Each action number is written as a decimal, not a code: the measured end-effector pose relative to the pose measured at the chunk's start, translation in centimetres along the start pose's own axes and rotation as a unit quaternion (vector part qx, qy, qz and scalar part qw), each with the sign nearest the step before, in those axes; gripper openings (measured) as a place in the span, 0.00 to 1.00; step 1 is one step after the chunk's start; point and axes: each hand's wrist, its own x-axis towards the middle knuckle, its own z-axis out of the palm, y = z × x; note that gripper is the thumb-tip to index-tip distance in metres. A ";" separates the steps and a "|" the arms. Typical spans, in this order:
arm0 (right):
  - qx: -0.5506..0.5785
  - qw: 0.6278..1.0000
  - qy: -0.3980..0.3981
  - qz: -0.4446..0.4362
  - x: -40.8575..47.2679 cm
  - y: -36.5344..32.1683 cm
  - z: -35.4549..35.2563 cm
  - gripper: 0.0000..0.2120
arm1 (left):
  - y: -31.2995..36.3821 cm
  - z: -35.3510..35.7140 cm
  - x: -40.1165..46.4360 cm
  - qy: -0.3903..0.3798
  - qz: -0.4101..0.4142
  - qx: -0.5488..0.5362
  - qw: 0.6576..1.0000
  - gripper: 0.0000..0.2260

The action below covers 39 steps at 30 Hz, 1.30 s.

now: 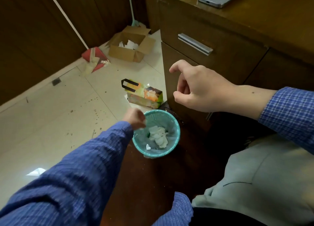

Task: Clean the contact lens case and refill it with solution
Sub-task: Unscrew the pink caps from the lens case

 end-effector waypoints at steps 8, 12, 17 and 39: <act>0.003 1.000 0.011 -0.009 -1.2 -0.2 -2.2 0.29 | 2.3 -2.0 -0.5 0.070 0.007 -0.144 0.987 0.08; 0.042 0.998 0.046 0.017 -3.4 0.7 -4.9 0.26 | 8.4 -7.0 -2.2 0.062 0.045 -0.384 0.920 0.13; 0.100 0.984 0.132 0.059 -7.5 2.2 -10.9 0.24 | 19.6 -11.2 -6.2 -0.032 0.204 -0.541 0.815 0.07; 0.132 0.832 0.463 0.275 -39.4 13.7 -28.0 0.24 | 61.3 8.4 -20.1 -0.394 0.419 -0.408 0.709 0.09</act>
